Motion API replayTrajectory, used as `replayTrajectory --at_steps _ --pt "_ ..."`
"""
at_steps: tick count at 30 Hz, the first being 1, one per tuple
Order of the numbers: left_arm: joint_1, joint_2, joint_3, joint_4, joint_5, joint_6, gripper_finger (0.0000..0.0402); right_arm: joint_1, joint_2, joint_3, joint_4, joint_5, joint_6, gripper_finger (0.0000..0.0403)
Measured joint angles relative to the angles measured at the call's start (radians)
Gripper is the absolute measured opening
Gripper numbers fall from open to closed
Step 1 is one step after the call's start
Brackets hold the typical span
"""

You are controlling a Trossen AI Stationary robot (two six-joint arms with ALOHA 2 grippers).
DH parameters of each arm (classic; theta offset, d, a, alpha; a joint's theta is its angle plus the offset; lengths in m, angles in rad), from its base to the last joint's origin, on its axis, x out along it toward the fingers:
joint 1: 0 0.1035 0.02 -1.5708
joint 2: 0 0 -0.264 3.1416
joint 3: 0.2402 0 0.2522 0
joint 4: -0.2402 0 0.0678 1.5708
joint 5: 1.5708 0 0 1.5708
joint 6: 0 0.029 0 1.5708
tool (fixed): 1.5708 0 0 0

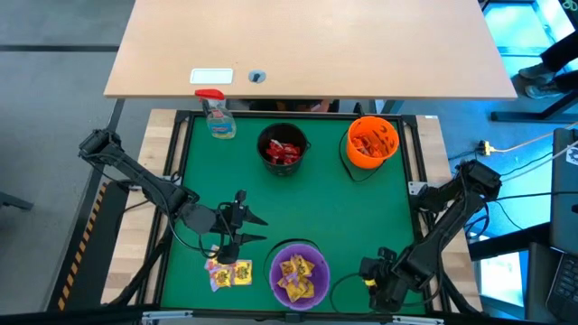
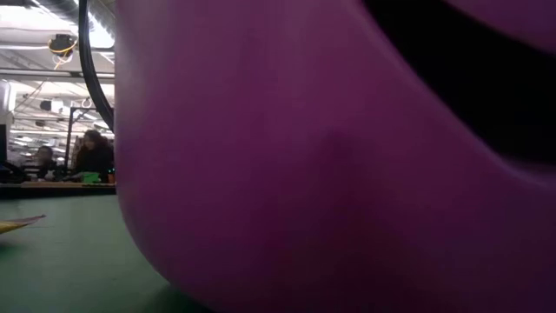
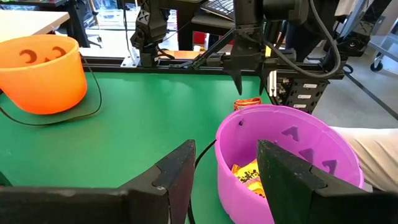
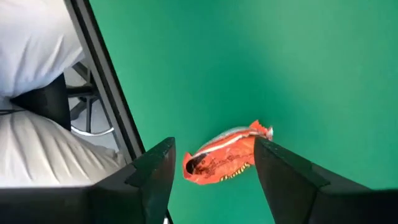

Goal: Sort candy
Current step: Put the orange chocolate into the orange bucket

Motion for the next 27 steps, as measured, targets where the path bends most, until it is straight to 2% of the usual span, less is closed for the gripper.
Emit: replayTrajectory --at_steps 12,19,27 --pt "0.0 0.0 0.0 0.0 0.0 -0.016 0.0161 0.0 0.024 0.0 -0.028 -0.013 0.034 0.0306" --pt "0.0 0.0 0.0 -0.004 0.0 -0.016 0.0161 -0.001 0.122 0.0 -0.028 -0.114 0.04 0.0309" --pt "0.0 0.0 0.0 -0.003 0.0 -0.016 0.0161 -0.002 0.135 0.0 -0.074 -0.097 0.082 0.0303"
